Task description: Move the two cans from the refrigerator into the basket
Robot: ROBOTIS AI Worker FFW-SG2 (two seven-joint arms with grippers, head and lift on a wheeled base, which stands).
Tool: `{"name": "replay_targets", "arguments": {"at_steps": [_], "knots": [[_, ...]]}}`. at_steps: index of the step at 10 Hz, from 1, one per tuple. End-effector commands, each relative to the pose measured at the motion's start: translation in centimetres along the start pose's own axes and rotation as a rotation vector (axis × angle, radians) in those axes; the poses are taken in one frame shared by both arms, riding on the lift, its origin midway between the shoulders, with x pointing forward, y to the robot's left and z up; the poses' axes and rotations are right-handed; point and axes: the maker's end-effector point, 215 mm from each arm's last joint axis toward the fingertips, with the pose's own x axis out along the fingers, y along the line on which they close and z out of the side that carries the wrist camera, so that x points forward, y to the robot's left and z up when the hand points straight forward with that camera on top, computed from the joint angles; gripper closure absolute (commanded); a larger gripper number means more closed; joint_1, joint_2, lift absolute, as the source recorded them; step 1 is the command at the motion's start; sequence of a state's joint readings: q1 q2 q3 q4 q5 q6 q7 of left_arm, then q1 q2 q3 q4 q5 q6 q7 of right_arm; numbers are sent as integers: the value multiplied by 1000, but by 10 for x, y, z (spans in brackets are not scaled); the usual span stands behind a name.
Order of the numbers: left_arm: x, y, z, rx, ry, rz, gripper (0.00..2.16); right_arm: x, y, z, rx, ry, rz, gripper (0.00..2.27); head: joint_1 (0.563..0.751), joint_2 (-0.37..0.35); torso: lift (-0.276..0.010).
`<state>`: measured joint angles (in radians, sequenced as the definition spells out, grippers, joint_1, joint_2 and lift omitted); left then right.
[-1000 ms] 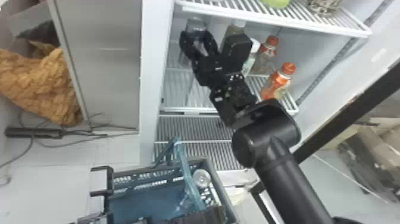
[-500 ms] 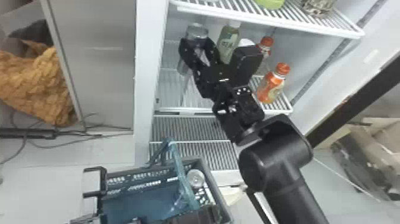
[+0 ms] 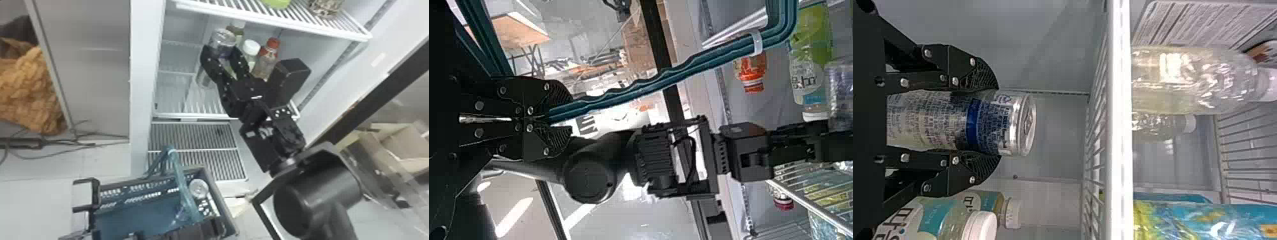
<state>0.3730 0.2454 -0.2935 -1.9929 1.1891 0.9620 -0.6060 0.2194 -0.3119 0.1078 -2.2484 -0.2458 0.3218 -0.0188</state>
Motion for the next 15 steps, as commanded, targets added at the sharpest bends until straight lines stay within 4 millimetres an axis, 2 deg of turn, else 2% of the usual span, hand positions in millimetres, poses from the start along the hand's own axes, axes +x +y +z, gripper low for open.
{"name": "replay_targets", "arguments": {"at_steps": [1, 4, 6, 8, 12, 15], "knots": [[1, -1, -1, 1, 2, -1, 1205, -14, 1, 5, 19, 4, 2, 1001, 695, -350, -276], [0, 0, -1, -2, 1, 0, 1205, -45, 17, 15, 47, 29, 33, 1001, 695, -350, -276], [0, -1, 0, 1, -1, -3, 1205, -64, 23, 5, 64, 81, 45, 1001, 695, -350, -276], [-1, 0, 1, 0, -2, -1, 1205, -86, 28, 12, 78, 103, 53, 1001, 695, -350, -276], [-2, 1, 0, 0, 0, 0, 1205, -119, 27, -4, 85, 207, 44, 1001, 695, -350, -276], [-3, 1, 0, -2, -1, 1, 1205, -148, 29, -29, 84, 342, 49, 1001, 695, -350, -276]]}}
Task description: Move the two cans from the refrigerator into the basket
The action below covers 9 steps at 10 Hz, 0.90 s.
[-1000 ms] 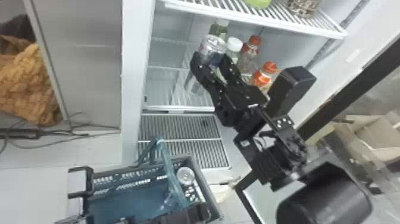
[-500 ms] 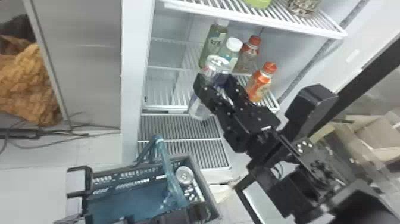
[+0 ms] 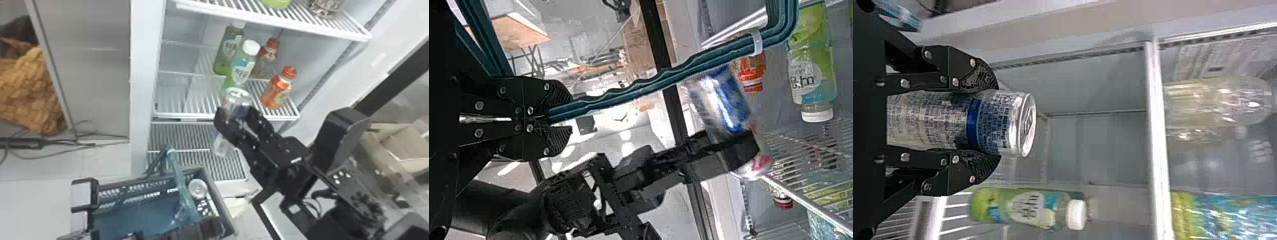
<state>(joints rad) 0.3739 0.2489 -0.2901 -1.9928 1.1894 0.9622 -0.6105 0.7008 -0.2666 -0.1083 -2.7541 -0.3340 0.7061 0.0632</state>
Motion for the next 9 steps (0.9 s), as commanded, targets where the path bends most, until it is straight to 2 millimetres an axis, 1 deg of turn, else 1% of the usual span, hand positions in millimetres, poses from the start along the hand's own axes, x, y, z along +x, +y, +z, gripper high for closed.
{"name": "replay_targets", "arguments": {"at_steps": [1, 3, 5, 9], "knots": [[-1, 0, 0, 0, 0, 0, 1205, -9, -1, -13, 3, 49, -2, 1001, 695, -350, -276], [-1, 1, -1, -3, 2, 3, 1205, -13, 5, -29, 50, 90, 11, 1001, 695, -350, -276], [-1, 1, -1, -5, -1, 3, 1205, -19, 19, -49, 103, 145, 43, 1001, 695, -350, -276], [-1, 2, -3, -9, -2, 5, 1205, -25, 46, -85, 166, 245, 113, 1001, 695, -350, -276]]}}
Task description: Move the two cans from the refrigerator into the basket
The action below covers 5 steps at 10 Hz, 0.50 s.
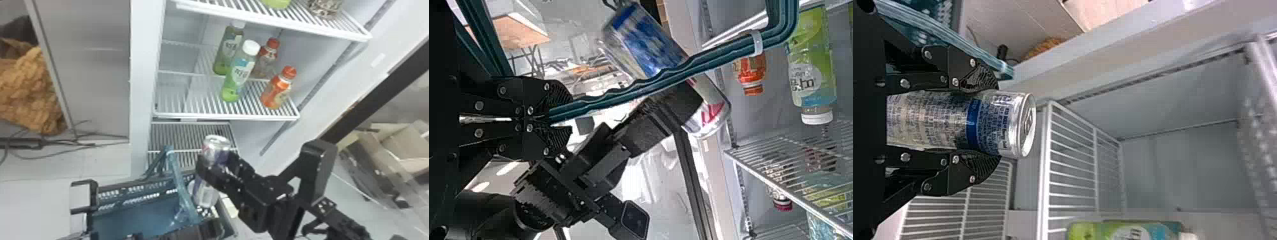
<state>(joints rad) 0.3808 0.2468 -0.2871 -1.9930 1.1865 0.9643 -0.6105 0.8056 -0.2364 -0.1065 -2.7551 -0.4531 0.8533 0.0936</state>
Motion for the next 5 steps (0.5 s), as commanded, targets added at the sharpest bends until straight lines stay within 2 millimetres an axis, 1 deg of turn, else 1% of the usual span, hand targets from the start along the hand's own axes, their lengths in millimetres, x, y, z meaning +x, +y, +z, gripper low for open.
{"name": "replay_targets", "arguments": {"at_steps": [1, 3, 5], "knots": [[0, 0, -1, 0, 0, 0, 1205, 3, 7, -17, 30, 39, 22, 1001, 695, -350, -276], [1, 1, -1, 1, 0, 2, 1205, 13, 15, -38, 77, 83, 57, 1001, 695, -350, -276], [1, 1, -1, 2, 0, 3, 1205, 22, 18, -53, 99, 114, 78, 1001, 695, -350, -276]]}}
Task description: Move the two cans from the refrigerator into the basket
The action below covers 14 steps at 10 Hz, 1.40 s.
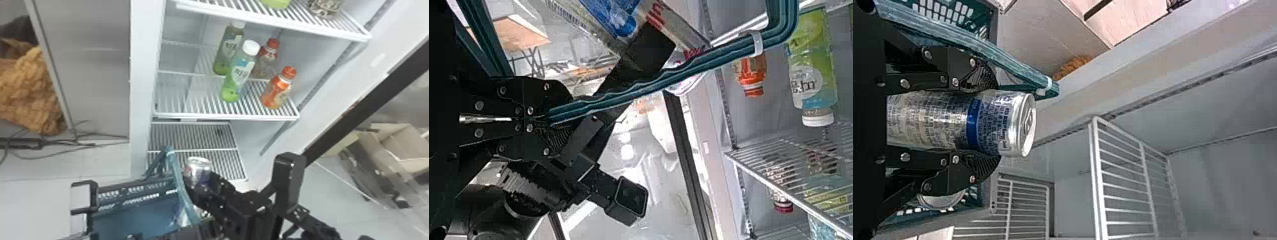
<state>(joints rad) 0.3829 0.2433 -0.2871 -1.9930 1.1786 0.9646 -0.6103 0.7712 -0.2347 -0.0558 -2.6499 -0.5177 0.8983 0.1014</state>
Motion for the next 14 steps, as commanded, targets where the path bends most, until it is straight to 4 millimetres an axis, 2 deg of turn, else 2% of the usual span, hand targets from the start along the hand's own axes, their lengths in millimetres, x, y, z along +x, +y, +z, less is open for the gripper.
{"name": "replay_targets", "arguments": {"at_steps": [1, 2, 4, 5, 6, 7, 8, 9, 11, 13, 14], "knots": [[0, 0, 0, 2, 0, 0, 1205, 12, -3, -14, 20, 29, 10, 1001, 695, -350, -276], [1, 1, 0, 2, 2, 1, 1205, 20, -3, -22, 35, 45, 28, 1001, 695, -350, -276], [0, 1, 0, 1, 0, 2, 1205, 23, 0, -32, 42, 74, 43, 1001, 695, -350, -276], [0, 1, 0, 1, 0, 2, 1205, 24, 1, -31, 40, 72, 48, 998, 695, -350, -276], [1, 0, 0, 4, 1, 2, 1205, 24, 2, -29, 37, 69, 56, 863, 695, -350, -276], [0, 1, 0, 2, 0, 3, 1205, 23, 2, -28, 34, 64, 61, 578, 695, -350, -276], [1, 0, 1, 6, 1, 0, 1205, 24, 3, -22, 32, 46, 66, 407, 695, -350, -276], [0, 1, 1, 4, 2, 3, 1205, 24, 3, -17, 25, 28, 69, 344, 695, -350, -276], [-1, 1, 0, 2, -1, 2, 1205, 17, -1, 18, -18, -90, 43, 340, 695, -350, -276], [0, 0, 1, 5, -3, 1, 1205, 4, -7, 59, -57, -234, 2, 340, 695, -350, -276], [0, 0, 1, 5, -3, 1, 1205, -2, -7, 74, -59, -292, -4, 340, 695, -350, -276]]}}
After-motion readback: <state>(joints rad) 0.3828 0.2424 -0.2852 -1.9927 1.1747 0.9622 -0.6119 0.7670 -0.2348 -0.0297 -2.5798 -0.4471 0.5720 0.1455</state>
